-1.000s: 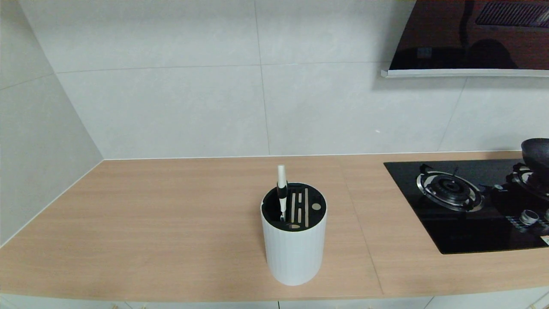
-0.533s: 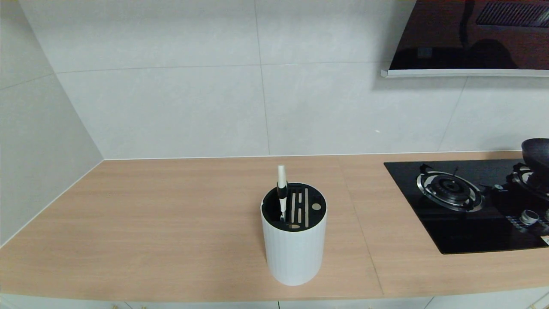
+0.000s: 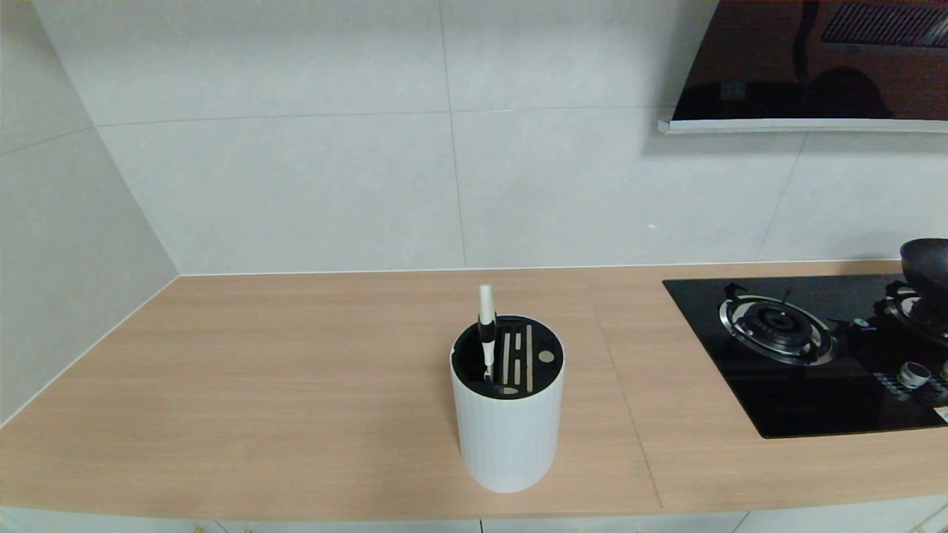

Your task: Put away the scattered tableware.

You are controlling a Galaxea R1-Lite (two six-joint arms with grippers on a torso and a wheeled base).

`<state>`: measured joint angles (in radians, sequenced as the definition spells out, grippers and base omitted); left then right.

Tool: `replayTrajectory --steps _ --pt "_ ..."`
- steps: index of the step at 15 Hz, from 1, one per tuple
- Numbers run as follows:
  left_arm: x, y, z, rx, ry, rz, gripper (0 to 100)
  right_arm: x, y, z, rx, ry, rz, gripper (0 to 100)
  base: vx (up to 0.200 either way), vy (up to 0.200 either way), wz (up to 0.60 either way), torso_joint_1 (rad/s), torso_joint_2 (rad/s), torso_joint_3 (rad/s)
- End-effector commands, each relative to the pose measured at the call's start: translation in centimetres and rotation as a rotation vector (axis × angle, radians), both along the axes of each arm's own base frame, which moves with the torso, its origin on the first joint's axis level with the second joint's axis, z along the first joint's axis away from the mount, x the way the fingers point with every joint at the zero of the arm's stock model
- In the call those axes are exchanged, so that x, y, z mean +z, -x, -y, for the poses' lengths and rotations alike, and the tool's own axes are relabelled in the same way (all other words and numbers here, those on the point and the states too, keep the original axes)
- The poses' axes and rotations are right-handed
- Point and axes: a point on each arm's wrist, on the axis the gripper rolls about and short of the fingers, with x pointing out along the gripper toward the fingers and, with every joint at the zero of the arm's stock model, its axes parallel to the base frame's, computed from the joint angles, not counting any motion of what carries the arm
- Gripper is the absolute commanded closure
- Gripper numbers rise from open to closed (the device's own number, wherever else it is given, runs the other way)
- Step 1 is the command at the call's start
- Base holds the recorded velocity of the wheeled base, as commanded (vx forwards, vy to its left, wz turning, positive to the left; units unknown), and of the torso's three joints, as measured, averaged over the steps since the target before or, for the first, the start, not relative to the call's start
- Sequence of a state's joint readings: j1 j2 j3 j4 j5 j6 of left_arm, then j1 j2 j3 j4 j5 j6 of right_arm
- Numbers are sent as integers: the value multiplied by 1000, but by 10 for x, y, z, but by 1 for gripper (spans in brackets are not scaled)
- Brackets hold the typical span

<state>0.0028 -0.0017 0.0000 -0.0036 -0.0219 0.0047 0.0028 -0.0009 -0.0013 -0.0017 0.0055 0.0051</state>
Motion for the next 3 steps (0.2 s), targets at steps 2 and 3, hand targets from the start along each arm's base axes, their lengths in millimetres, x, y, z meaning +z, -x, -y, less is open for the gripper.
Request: replayTrajectory --steps 2,3 --pt "0 0 0 1 0 -1 0 0 0 0 1 -1 -5 0 0 0 0 0 0 0" --pt "0 0 0 1 0 -2 0 0 0 0 1 1 -5 0 0 0 0 0 0 0"
